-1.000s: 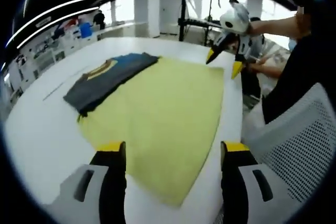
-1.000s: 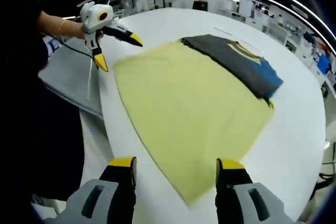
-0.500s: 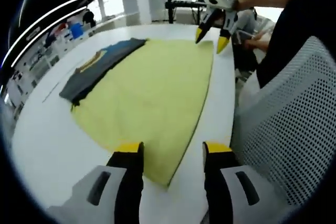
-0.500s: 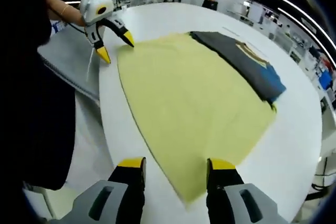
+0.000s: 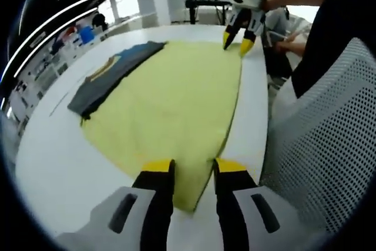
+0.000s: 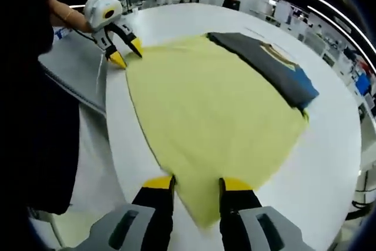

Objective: Fold the garment on the visible template until the final outline fits inside the template.

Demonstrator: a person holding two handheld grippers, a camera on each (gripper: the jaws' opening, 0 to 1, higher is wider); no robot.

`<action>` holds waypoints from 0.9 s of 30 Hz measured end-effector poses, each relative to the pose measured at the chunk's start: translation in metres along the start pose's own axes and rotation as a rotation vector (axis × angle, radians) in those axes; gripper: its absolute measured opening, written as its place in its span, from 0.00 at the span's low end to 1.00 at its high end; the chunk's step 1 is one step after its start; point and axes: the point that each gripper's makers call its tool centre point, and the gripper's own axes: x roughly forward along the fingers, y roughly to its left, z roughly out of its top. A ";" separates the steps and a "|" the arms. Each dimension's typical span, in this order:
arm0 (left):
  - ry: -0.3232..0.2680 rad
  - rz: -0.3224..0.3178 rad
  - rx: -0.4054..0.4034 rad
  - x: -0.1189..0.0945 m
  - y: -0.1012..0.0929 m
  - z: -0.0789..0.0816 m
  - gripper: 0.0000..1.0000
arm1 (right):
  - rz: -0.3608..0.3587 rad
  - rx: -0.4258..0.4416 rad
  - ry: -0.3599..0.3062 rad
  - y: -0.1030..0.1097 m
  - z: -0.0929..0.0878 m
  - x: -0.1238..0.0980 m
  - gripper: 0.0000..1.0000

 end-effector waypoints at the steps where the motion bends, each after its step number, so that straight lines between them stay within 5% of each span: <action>1: 0.001 0.004 0.002 0.001 0.001 0.000 0.22 | 0.000 0.000 0.001 -0.001 0.000 0.000 0.21; 13: 0.055 0.033 0.022 0.003 0.007 -0.002 0.01 | -0.005 0.043 0.006 -0.015 0.001 0.003 0.03; 27: 0.089 0.040 -0.073 -0.015 0.014 0.013 0.01 | -0.015 0.094 -0.038 -0.008 0.010 -0.016 0.00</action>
